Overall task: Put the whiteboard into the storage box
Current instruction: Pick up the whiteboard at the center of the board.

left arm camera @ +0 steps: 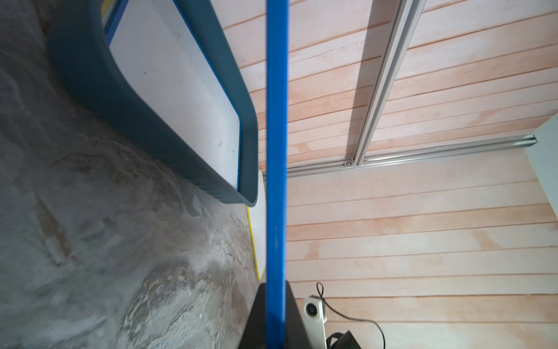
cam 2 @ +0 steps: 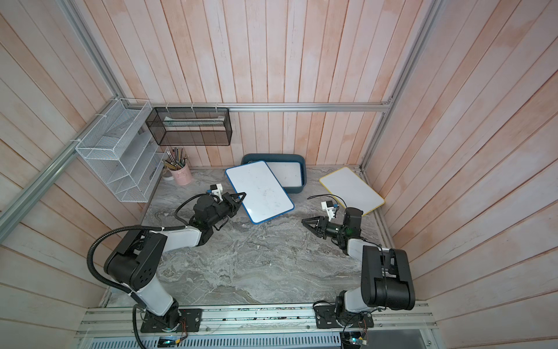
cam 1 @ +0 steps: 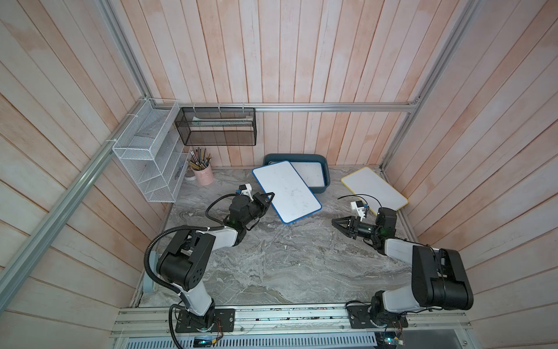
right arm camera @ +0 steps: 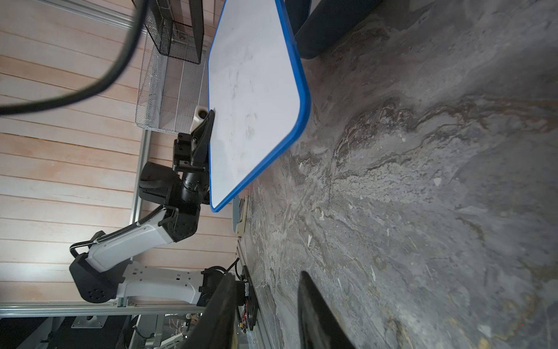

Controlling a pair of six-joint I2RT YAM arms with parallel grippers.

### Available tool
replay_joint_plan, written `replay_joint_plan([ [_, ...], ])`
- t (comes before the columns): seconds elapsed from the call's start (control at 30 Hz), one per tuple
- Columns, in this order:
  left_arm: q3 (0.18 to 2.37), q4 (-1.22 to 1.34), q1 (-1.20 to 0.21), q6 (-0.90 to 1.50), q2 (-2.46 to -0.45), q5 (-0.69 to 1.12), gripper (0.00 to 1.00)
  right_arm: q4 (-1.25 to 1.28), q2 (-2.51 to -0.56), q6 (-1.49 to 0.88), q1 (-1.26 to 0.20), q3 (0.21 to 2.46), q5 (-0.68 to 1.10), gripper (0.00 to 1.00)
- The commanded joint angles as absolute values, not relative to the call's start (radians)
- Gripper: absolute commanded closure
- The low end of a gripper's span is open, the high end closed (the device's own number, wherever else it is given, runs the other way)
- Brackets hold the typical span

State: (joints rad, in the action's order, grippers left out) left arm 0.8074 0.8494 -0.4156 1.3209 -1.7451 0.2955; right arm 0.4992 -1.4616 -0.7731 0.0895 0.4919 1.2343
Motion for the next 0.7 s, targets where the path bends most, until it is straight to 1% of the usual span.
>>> replay_joint_plan([
  [0.0,0.911,0.900,-0.449,1.381,-1.797,0.134,1.00,0.463,-1.466,-0.706,0.091,0.507,1.213,0.64],
  [0.07,0.961,0.890,-0.468,1.426,-1.846,0.083,1.00,0.486,-1.469,-0.716,0.089,0.499,1.218,0.64],
  [0.2,1.087,0.875,-0.486,1.455,-1.936,0.041,1.00,0.591,-1.485,-0.778,0.089,0.472,1.243,0.64],
  [0.3,1.135,0.830,-0.508,1.482,-1.962,-0.079,1.00,0.687,-1.481,-0.846,0.089,0.447,1.259,0.64],
  [0.37,1.173,0.734,-0.530,1.525,-1.966,-0.200,1.00,0.683,-1.469,-0.846,0.089,0.447,1.261,0.64],
  [0.4,1.209,0.674,-0.538,1.538,-1.975,-0.231,1.00,0.675,-1.460,-0.842,0.089,0.446,1.259,0.64],
  [0.5,1.322,0.578,-0.546,1.559,-2.023,-0.261,1.00,0.637,-1.441,-0.818,0.089,0.447,1.252,0.64],
  [0.67,1.497,0.421,-0.555,1.624,-2.116,-0.294,1.00,0.654,-1.431,-0.841,0.088,0.446,1.262,0.64],
])
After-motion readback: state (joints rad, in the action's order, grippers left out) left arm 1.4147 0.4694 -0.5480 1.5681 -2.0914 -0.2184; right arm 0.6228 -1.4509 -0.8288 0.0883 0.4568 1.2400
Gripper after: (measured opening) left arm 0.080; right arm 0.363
